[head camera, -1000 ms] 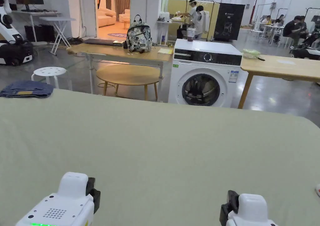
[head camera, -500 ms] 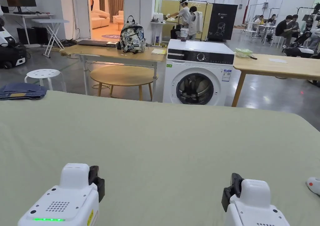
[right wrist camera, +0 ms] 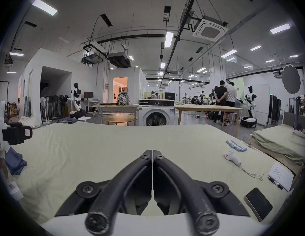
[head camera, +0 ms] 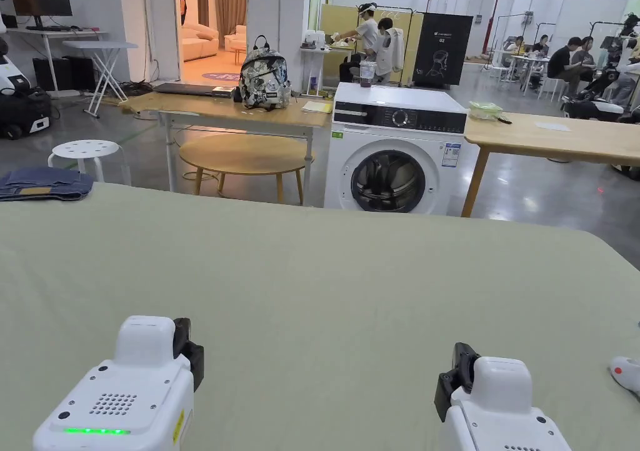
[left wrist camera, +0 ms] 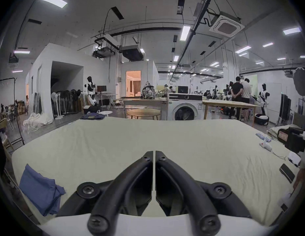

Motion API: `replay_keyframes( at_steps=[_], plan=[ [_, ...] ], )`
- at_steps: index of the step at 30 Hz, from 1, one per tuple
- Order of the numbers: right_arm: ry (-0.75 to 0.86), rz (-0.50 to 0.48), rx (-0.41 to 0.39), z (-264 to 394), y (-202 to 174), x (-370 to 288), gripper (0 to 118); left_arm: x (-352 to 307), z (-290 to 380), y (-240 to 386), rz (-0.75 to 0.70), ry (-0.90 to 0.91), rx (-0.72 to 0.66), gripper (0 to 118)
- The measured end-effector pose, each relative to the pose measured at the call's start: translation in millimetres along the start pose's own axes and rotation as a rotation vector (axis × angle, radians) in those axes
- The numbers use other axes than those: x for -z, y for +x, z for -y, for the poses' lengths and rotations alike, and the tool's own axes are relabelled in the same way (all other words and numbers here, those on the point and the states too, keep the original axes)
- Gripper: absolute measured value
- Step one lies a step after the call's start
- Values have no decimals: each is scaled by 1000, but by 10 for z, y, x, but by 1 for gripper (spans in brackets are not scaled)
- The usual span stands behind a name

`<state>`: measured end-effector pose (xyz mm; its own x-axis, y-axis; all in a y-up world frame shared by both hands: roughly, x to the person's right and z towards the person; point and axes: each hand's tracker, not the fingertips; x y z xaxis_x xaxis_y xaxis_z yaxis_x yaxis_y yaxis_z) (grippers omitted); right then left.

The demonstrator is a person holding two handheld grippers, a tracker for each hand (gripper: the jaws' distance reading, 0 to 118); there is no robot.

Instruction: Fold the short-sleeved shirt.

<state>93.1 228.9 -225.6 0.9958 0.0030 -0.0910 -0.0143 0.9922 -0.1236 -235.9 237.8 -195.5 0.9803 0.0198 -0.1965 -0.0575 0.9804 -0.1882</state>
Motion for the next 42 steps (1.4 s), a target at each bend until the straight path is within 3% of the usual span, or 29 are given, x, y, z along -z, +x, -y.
replay_keyframes(
  at_steps=[5,7,9,10,15,21,29,31,34,38,42],
  plan=[
    [-6,10,-5,-4,-14,52,0,36,-22,-17,-17,2,-1,0],
    [-9,13,2,0,-8,62,23,64,-15,-18,-19,-6,3,6],
    [-10,20,4,10,-3,69,59,80,-12,-20,-19,-12,6,22],
    [-13,21,6,15,1,75,68,83,-11,-21,-17,-17,5,30],
    [-21,51,-19,38,-8,102,82,103,20,-55,-31,-11,-16,60],
    [-26,44,-40,56,-33,132,84,128,19,-48,-14,-21,-26,68],
    [-16,-7,17,25,-28,129,84,142,34,19,-30,-12,16,70],
    [-13,-9,27,16,-29,132,89,146,44,13,-36,-3,15,70],
    [-20,27,1,-2,-59,171,90,142,25,2,-26,-3,5,70],
    [-17,3,-8,-21,-59,177,90,140,20,-10,-33,-1,11,70],
    [-4,33,-66,-34,-152,176,94,145,26,-19,-38,-3,18,70]
  ],
)
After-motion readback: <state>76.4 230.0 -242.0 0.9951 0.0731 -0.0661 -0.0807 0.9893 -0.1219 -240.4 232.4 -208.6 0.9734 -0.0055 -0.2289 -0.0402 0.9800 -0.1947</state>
